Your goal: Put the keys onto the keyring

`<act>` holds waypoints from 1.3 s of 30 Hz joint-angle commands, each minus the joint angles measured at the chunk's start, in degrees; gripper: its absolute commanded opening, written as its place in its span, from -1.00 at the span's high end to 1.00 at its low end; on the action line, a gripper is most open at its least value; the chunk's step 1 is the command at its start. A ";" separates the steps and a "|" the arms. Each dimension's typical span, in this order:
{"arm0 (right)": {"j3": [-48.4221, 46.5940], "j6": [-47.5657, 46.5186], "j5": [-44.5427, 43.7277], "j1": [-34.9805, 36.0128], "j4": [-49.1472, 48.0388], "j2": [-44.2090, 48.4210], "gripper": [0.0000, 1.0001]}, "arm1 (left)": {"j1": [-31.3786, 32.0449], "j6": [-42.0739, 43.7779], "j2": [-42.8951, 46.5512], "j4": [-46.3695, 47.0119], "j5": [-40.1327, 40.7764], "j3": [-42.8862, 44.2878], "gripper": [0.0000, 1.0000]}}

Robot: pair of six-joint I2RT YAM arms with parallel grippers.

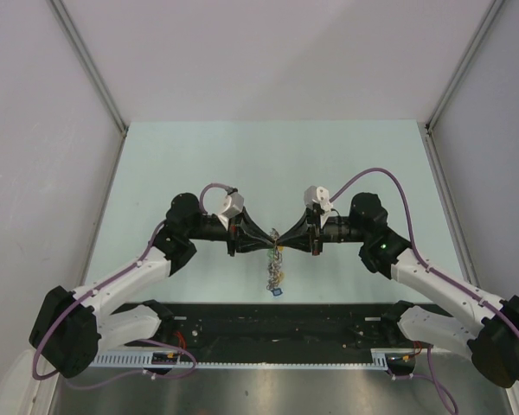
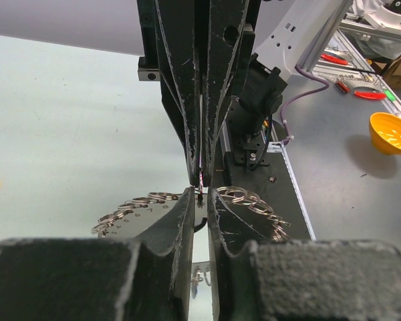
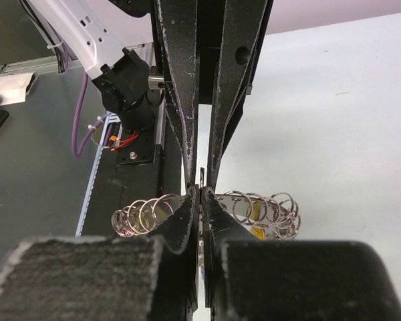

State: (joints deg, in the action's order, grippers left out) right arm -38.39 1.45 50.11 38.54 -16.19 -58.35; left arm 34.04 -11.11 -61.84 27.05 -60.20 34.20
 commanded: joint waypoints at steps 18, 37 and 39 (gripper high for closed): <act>-4.41 -1.19 -1.41 1.18 -1.04 -0.28 1.00 | -0.21 2.58 1.37 -4.44 2.62 2.89 0.99; -10.74 12.16 -36.11 -16.48 15.92 -12.73 -0.18 | -10.57 10.49 7.79 -18.52 17.92 5.80 0.99; -11.61 12.79 -40.24 -16.75 16.01 -15.99 -0.19 | -10.93 10.94 8.67 -19.84 19.68 5.80 0.99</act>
State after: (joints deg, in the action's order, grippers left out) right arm -47.40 9.80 21.32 23.46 -3.88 -68.84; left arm 23.88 -2.70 -56.36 6.72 -43.59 37.85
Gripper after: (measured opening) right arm 0.595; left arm 0.009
